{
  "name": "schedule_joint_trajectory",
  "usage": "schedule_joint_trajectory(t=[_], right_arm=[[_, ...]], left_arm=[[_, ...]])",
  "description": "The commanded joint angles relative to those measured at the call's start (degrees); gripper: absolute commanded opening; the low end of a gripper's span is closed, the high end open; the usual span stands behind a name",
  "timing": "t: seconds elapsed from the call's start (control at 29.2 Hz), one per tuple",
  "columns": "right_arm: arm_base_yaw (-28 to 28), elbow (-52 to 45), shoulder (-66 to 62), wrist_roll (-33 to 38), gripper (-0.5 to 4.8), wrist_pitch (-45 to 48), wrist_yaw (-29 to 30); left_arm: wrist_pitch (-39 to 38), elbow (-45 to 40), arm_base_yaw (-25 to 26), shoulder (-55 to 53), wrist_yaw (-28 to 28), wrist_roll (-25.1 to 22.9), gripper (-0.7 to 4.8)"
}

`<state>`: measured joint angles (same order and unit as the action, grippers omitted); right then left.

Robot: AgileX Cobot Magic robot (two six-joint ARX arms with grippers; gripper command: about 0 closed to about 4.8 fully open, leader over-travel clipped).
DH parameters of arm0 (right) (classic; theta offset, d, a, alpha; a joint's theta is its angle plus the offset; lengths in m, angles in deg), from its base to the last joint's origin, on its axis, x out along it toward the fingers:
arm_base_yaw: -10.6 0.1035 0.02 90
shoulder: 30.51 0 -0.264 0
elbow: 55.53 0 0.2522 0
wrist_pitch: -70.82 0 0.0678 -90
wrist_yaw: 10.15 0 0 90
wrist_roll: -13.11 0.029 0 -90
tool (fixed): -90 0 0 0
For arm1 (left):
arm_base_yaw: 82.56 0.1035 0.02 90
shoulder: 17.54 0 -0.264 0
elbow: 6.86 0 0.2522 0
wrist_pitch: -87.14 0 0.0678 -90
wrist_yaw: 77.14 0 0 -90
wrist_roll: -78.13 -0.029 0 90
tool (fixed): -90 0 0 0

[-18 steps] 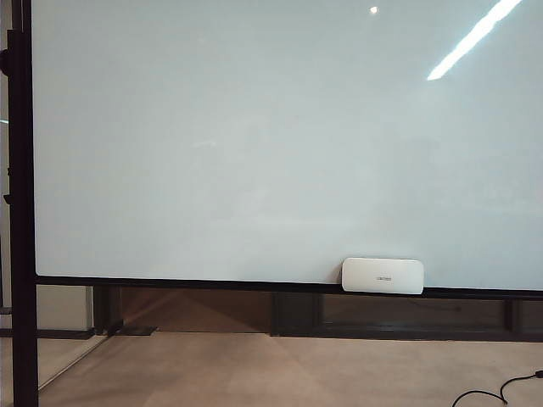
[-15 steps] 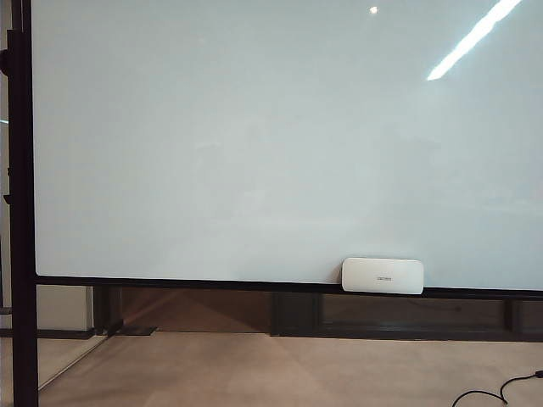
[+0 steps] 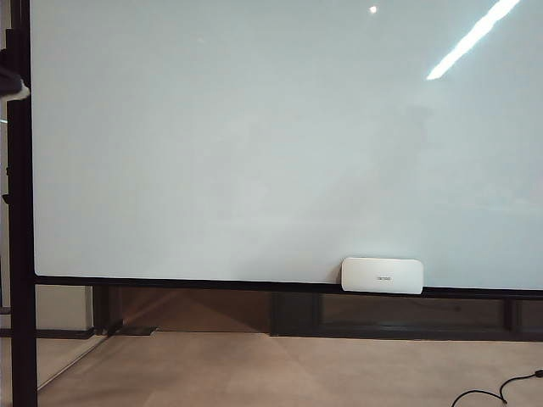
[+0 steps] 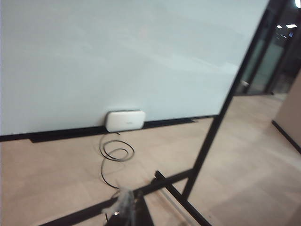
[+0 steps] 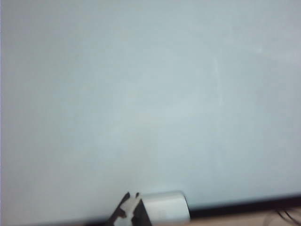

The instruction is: Reach to the right to find the marker pen, pick it up, and write the number 20 on the whiteboard.

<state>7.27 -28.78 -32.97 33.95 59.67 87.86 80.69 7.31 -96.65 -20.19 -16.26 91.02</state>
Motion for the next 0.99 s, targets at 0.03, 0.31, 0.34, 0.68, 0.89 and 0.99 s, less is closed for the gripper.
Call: schedule_joint_trajectory(t=[0.03, 0.31, 0.34, 0.68, 0.89, 0.99], right_arm=[[-0.3, 1.7, -4.5, 4.7, -0.06, 11.4, -2.6], [-1.9, 22.4, -33.5, -14.4, -0.05, 9.9, -0.3], [-2.2, 24.1, -35.4, -15.3, -0.05, 10.4, 0.3], [-17.3, 36.6, -53.3, -15.5, -0.05, 14.4, 14.1], [-25.3, 36.7, -59.9, -15.5, -0.05, 15.8, 12.9], [-28.3, 36.6, -62.4, -15.5, -0.05, 15.4, 12.9]], left_arm=[[1.8, 0.2, -0.2, -2.6, -1.6, -0.3, -0.05], [8.0, 1.0, -0.2, -5.7, -3.7, 2.5, -0.05], [8.3, 1.1, -0.2, -5.9, -3.7, 2.6, -0.05], [9.4, 1.1, -0.2, -9.7, -7.9, 2.9, -0.05], [15.9, 1.9, -0.1, -17.4, -8.2, 1.0, -0.05], [16.0, 4.9, -0.1, -23.8, -8.2, -2.5, -0.05]])
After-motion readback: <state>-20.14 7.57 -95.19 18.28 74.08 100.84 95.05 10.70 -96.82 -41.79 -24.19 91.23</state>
